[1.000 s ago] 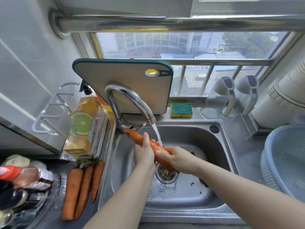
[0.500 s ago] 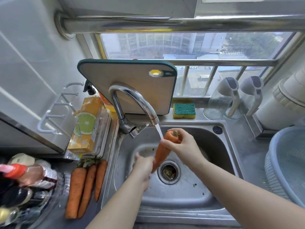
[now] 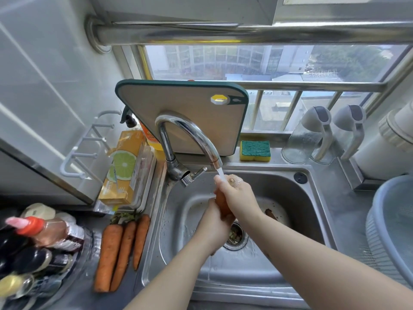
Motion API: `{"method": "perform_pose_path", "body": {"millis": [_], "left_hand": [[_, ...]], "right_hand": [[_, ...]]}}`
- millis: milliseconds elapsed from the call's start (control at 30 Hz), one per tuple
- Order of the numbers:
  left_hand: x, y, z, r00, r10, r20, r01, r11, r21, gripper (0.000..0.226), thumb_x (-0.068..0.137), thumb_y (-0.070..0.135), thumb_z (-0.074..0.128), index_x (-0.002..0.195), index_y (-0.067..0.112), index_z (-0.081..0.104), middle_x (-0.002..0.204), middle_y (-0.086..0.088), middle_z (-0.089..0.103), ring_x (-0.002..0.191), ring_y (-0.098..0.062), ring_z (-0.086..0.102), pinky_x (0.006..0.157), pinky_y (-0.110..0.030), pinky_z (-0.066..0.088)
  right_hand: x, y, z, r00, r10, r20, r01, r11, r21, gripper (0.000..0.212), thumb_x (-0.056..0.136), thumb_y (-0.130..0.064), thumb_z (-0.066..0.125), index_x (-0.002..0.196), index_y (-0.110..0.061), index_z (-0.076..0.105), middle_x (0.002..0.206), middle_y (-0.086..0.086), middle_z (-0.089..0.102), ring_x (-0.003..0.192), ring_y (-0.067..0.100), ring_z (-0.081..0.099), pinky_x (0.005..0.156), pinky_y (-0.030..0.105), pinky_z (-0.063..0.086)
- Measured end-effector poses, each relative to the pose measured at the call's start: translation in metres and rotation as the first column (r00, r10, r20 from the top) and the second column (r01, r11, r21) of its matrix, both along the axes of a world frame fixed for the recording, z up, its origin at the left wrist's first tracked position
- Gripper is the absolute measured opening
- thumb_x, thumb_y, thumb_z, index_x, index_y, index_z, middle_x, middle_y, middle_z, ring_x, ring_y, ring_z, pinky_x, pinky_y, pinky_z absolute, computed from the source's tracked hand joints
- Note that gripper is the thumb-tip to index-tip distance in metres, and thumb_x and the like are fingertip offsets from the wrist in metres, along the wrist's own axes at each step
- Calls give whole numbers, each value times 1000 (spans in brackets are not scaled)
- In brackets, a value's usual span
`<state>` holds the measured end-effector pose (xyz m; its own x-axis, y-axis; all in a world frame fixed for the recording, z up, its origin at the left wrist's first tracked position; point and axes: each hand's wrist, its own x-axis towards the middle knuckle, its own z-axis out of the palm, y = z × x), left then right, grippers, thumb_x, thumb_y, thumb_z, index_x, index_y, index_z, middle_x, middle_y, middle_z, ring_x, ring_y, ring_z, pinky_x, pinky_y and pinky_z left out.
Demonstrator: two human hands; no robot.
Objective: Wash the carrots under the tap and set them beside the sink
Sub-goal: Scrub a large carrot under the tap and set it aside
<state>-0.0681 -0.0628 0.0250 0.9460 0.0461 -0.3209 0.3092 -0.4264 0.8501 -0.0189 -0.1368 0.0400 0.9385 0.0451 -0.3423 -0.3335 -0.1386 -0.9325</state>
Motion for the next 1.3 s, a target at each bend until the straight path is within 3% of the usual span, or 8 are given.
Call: {"method": "perform_pose_path", "body": {"millis": [133, 300, 467, 733, 1000, 1100, 1167, 1300], "left_hand": [[4, 19, 4, 974, -158, -159, 138, 982, -131, 35, 93, 22, 55, 127, 25, 47, 115, 3, 63, 109, -13, 58, 97, -35, 45], [7, 37, 12, 962, -198, -191, 100, 899, -426, 28, 95, 9, 53, 121, 20, 53, 104, 6, 66, 93, -6, 59, 82, -23, 46], [7, 20, 7, 997, -48, -63, 45, 998, -47, 31, 92, 17, 56, 121, 21, 46, 97, 3, 63, 86, -12, 60, 77, -29, 49], [-2, 1, -4, 990, 126, 66, -133, 984, 117, 30, 90, 19, 57, 118, 20, 47, 97, 11, 58, 92, -12, 56, 72, -28, 42], [1, 29, 2, 986, -105, -126, 83, 982, -171, 54, 92, 29, 58, 138, 39, 32, 124, 13, 54, 114, -7, 51, 96, -27, 39], [3, 28, -2, 988, -92, -123, 78, 990, -118, 53, 92, 33, 57, 138, 37, 32, 126, 11, 55, 113, -7, 52, 99, -33, 41], [3, 23, -3, 991, -54, -125, 45, 997, -70, 47, 92, 33, 55, 134, 32, 34, 116, 9, 58, 104, -8, 56, 92, -33, 45], [1, 17, -3, 995, -39, -90, 38, 999, -21, 45, 92, 29, 55, 133, 28, 37, 106, 14, 57, 99, -9, 57, 93, -38, 48]], "right_hand": [[4, -11, 8, 988, 145, -47, -135, 974, 179, 20, 89, -6, 52, 72, -3, 63, 72, 10, 61, 67, 16, 56, 63, 18, 47], [9, -20, 15, 905, 402, -141, -336, 877, 343, 15, 93, -12, 52, 91, -17, 66, 102, 4, 60, 91, 14, 53, 83, 29, 38], [8, -17, 12, 963, 258, -72, -214, 903, 373, 15, 95, -5, 47, 96, -3, 62, 75, 9, 54, 66, 14, 48, 62, 23, 37], [1, -11, 14, 1000, 11, -16, -8, 984, 179, 34, 91, -5, 50, 62, -7, 67, 50, 4, 58, 45, 11, 53, 45, 19, 44], [11, -43, 10, 872, 466, -153, -327, 786, 525, 24, 96, -9, 46, 109, -11, 66, 98, 2, 69, 91, 13, 63, 85, 27, 51], [9, -41, 11, 880, 475, -29, -444, 842, 307, 27, 93, 0, 52, 114, -14, 63, 102, 6, 68, 98, 17, 64, 94, 30, 53], [7, -37, 10, 879, 469, 83, -461, 882, -98, 30, 87, -9, 64, 115, -18, 62, 101, 6, 70, 97, 19, 66, 94, 34, 53], [9, -35, 10, 836, 532, 132, -424, 780, -460, 46, 73, -26, 78, 114, -24, 57, 101, -3, 68, 92, 15, 65, 87, 37, 55]]}}
